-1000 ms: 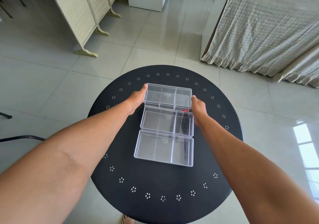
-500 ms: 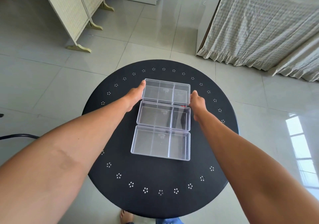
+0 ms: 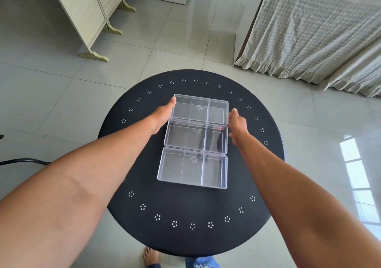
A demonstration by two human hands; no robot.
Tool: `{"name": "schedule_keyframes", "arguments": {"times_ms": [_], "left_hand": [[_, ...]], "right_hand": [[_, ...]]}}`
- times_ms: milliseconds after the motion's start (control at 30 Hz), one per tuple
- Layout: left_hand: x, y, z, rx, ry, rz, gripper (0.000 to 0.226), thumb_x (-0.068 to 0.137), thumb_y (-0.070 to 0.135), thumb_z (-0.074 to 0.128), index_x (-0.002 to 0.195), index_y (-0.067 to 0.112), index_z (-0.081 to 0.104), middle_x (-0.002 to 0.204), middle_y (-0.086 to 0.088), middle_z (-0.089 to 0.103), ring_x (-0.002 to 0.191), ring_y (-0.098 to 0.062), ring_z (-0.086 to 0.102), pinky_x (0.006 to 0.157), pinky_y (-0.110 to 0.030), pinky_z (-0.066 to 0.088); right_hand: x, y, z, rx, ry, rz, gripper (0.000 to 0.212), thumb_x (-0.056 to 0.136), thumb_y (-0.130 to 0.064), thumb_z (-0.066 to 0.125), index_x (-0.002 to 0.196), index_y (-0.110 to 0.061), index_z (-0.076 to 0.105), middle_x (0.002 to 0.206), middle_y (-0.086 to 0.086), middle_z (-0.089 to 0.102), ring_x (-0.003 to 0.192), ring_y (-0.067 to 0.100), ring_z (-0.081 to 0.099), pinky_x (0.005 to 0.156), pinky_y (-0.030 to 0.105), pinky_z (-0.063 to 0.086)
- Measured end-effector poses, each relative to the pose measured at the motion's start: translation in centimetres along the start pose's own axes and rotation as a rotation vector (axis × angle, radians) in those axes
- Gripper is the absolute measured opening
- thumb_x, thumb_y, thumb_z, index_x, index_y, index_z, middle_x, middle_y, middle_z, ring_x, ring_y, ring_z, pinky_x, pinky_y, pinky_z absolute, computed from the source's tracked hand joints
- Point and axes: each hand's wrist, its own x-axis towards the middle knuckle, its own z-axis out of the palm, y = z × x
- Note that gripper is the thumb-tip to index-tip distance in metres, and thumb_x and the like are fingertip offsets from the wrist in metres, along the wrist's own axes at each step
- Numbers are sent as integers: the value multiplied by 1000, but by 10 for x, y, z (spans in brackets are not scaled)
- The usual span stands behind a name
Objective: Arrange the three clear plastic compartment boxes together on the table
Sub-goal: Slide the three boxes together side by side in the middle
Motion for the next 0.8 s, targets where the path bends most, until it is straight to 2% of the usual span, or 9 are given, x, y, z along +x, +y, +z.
{"name": "schedule_keyframes", "arguments": {"times_ms": [200, 300, 400, 633, 733, 800], "left_hand": [[-2, 2, 1, -11, -15, 8, 80, 92, 72, 21, 158, 26, 15, 167, -1, 16, 150, -25, 26, 124, -49, 14], [-3, 2, 2, -27, -17, 17, 80, 92, 72, 23, 158, 27, 15, 167, -2, 16, 150, -26, 26, 123, -49, 15], [-4, 2, 3, -34, -30, 8, 84, 90, 74, 25, 158, 26, 16, 166, -4, 15, 151, -27, 23, 123, -49, 17], [-6, 1, 5, -31, -37, 1, 87, 87, 78, 25, 158, 28, 16, 167, -5, 14, 153, -27, 19, 123, -50, 16], [-10, 1, 5, -32, -44, 17, 83, 88, 77, 24, 157, 31, 16, 167, -2, 13, 153, -25, 15, 123, -50, 12], [-10, 0, 3, -15, -17, 7, 85, 88, 77, 26, 158, 29, 16, 167, -1, 13, 153, -25, 15, 123, -51, 12]], "right_hand": [[0, 0, 0, 10, -2, 6, 23, 97, -39, 33, 97, -21, 48, 94, 1, 43, 87, 19, 37, 68, 33, 31], [-1, 0, 1, 9, 2, 8, 24, 97, -39, 33, 93, -20, 48, 90, 3, 43, 82, 20, 37, 70, 33, 33], [-3, -1, 1, 8, 13, 10, 30, 97, -40, 34, 81, -18, 47, 81, 1, 42, 71, 19, 36, 63, 30, 33], [-4, -2, 3, 6, 20, 20, 39, 98, -42, 32, 79, -15, 52, 86, 3, 52, 81, 22, 45, 68, 32, 39], [-5, -2, 3, 19, 14, 8, 46, 100, -43, 32, 93, -11, 64, 91, 3, 53, 84, 22, 46, 72, 33, 39], [-9, -2, 1, 35, 37, 2, 54, 102, -44, 33, 110, 0, 62, 86, -1, 50, 88, 22, 48, 77, 34, 40]]}}
